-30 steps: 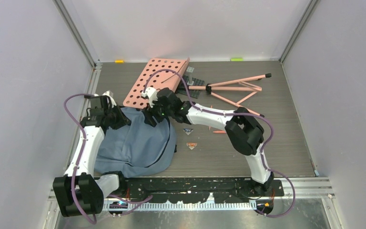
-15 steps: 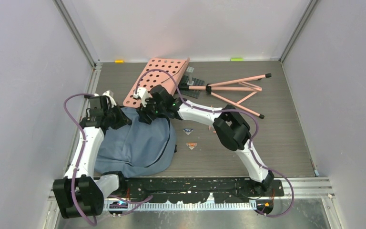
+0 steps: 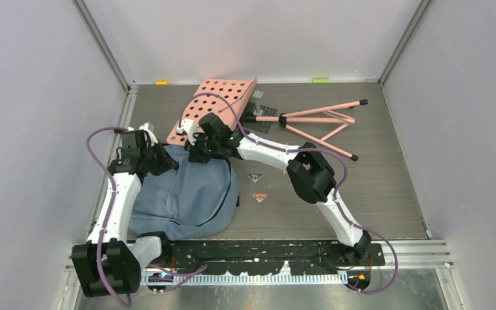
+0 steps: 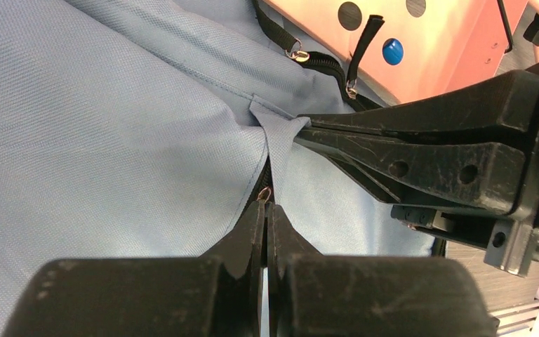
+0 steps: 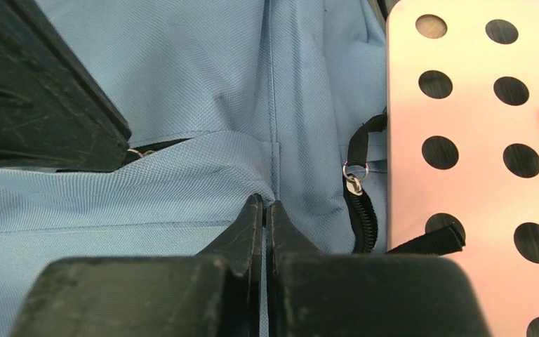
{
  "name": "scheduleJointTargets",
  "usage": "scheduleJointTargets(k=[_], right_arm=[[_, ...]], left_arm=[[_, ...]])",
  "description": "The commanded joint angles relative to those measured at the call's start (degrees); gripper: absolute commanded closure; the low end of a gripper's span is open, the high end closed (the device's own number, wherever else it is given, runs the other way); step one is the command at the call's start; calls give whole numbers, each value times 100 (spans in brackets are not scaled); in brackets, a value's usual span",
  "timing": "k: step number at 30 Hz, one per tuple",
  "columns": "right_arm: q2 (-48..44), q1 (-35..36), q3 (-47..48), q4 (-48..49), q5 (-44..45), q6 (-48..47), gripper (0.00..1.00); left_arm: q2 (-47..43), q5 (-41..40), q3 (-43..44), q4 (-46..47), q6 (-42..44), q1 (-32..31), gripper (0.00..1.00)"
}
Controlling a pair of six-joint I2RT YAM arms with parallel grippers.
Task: Pack the student bag
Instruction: Unzip the student bag at the center of the board.
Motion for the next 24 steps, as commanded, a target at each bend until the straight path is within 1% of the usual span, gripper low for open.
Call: scheduleJointTargets(k=[1,2,7,13,22,24], right_arm=[[-83,-28,141,73,689,246,100],[-100,-31,112,169,916,292,100],[-157,-41,98,229,1447,622,100],[-211,-48,92,230,2051,792,100],[-234,-103,148,239,2322,1014,100],[-232,-128,164,237,2511,1028,100]], left_arm=[[-280,72,2,-67,38,23,100],[-317,58,14,-110,46,24,100],[-674,181,-162,-370,-32,24,100],[-1365,121,-466,-755,-367,24,100],[-2681,87,-644,-1547,-1133,24,100],[-2978,22,-639,-1780,-1191,23,100]])
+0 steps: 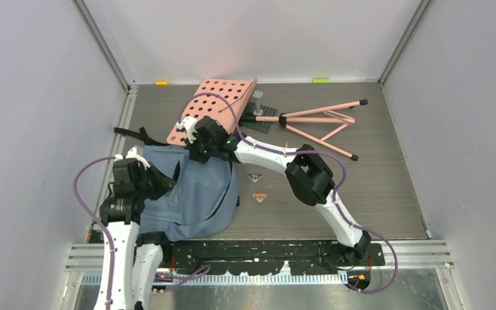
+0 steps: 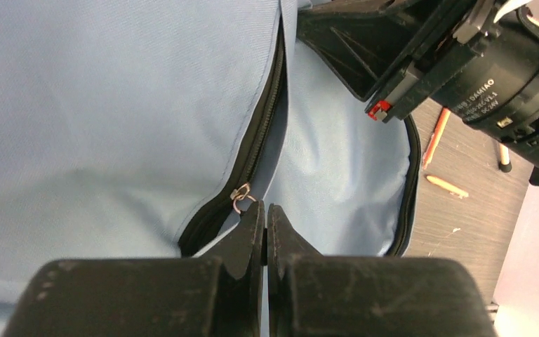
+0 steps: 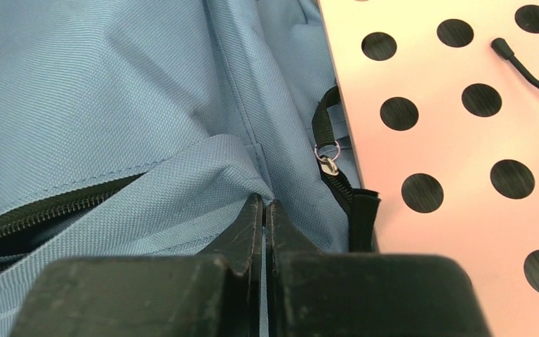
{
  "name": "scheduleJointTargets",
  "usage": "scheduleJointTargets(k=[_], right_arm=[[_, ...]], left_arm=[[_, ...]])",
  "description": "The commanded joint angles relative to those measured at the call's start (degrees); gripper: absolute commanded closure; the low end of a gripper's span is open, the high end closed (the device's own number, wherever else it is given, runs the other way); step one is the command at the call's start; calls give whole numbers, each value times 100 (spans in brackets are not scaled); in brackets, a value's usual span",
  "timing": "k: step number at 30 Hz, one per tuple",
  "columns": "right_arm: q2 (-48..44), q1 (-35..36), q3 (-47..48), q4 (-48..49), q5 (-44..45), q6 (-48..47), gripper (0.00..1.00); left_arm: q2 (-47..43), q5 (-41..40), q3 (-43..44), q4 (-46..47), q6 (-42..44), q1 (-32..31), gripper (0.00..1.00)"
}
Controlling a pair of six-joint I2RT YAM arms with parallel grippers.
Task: Pack the student bag
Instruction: Unzip the student bag at the center of the board.
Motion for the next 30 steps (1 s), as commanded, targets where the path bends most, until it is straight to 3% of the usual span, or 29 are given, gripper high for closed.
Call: scheduleJointTargets(k=[1,11,16,22,28,30], right_arm=[[-232,-310,169,249,1168,89,100],[-247,-326,271,210,1566,418,100],[-191,-335,442,95,1760,454,100],[-81,-335,630,-67,1903,492,100],[-163,-334,613,-176,1965,663,100],[-252,-335,597,-248,1898,791,96]], left_arm=[[-561,115,79,-863,-371,19,100],[-412,-11,430,-1676,-64,17,100],[-248,-689,964,-2558,456,-21,100],[-43,-86,752,-2868,765,-72,100],[-10,-162,894,-2805,913,-130,100],[9,-120,990,-2650,965,-130,87]])
